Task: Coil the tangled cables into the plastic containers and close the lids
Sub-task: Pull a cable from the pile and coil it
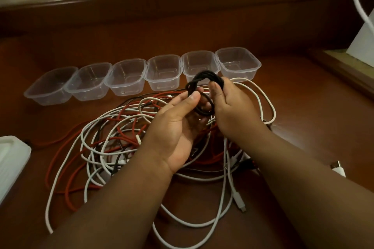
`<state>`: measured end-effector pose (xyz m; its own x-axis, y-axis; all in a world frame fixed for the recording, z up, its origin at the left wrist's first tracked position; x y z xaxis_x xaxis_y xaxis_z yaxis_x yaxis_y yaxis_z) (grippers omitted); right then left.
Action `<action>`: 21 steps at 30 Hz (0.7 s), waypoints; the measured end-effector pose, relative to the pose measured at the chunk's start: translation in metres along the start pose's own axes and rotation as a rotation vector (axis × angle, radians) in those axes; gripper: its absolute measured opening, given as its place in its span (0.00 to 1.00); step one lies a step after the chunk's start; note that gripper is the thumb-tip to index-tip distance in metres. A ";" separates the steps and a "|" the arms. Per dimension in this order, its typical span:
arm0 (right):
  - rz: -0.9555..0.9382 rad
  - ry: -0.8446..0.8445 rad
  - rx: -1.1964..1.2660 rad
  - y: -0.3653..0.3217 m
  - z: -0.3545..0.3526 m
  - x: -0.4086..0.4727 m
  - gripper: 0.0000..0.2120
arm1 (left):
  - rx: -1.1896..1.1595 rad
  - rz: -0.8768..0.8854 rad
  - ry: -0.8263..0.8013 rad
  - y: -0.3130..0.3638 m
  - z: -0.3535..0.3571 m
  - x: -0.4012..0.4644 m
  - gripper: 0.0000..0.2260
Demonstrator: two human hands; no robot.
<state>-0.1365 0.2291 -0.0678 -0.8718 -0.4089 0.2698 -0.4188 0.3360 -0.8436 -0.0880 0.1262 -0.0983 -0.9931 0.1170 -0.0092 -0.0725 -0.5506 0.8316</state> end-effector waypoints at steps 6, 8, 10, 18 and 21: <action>0.049 -0.109 -0.009 0.006 0.005 0.004 0.08 | -0.070 -0.016 -0.173 0.000 0.013 0.004 0.12; 0.013 -0.102 -0.016 0.002 0.005 0.003 0.07 | -0.012 0.003 -0.169 0.002 0.011 0.006 0.14; -0.015 -0.068 -0.026 0.000 0.003 0.002 0.07 | 0.062 0.009 -0.088 0.003 0.004 0.008 0.18; -0.166 0.115 -0.186 -0.015 -0.012 -0.004 0.04 | 0.738 0.107 0.188 0.024 -0.013 0.007 0.21; -0.147 0.119 -0.220 -0.013 -0.015 -0.003 0.05 | 0.739 0.074 0.123 0.021 -0.010 0.007 0.22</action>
<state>-0.1328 0.2386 -0.0510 -0.8162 -0.3684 0.4451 -0.5762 0.4622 -0.6741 -0.0978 0.1068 -0.0864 -0.9992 -0.0156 0.0358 0.0331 0.1497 0.9882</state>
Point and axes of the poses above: each hand's wrist, its own x-axis towards the middle knuckle, its own z-axis out of the palm, y = z × x, the point moved 9 cm from there along x, towards the middle knuckle, and after that the axes turned 10 degrees about -y, right-handed, at the moved point
